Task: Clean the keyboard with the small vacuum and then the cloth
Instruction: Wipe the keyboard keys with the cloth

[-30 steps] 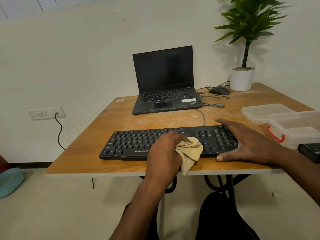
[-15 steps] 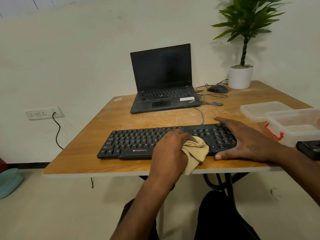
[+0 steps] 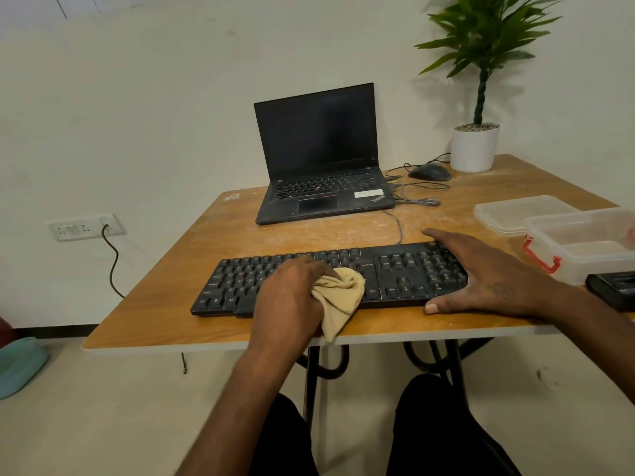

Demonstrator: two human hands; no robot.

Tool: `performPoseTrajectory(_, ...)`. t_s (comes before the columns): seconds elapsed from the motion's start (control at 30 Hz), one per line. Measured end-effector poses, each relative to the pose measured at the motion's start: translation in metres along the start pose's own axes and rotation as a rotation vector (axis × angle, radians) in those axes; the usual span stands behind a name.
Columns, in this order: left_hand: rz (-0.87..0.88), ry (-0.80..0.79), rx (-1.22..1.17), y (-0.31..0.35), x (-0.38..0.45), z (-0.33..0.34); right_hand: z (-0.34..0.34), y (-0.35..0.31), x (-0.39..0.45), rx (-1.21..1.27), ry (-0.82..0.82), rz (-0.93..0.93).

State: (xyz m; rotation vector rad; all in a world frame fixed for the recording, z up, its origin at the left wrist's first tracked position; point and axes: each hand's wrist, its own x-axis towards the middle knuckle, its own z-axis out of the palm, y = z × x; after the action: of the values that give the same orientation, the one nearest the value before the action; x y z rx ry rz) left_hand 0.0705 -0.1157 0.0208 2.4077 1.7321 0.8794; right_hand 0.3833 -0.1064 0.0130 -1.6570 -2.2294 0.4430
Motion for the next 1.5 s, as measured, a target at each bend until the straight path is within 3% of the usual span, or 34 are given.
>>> performPoseTrajectory(0.3, 0.12, -0.011, -0.058, 0.054, 0.009, 0.028, -0.001, -0.002, 0.0, -0.006, -0.002, 0.006)
performPoseTrajectory(0.7, 0.015, 0.003, -0.007, 0.011, 0.004, 0.01, -0.005, -0.003, -0.002, 0.042, -0.03, -0.013)
performPoseTrajectory(0.97, 0.083, -0.008, -0.145, 0.048, 0.009, 0.033, -0.003, 0.003, 0.0, 0.021, -0.041, -0.022)
performPoseTrajectory(1.17, 0.146, -0.023, -0.123, 0.078, 0.013, 0.046, -0.002, 0.006, 0.002, 0.016, -0.026, -0.028)
performPoseTrajectory(1.5, -0.045, -0.01, 0.031, 0.039, 0.014, 0.02, -0.001, 0.004, 0.0, 0.038, -0.01, -0.023)
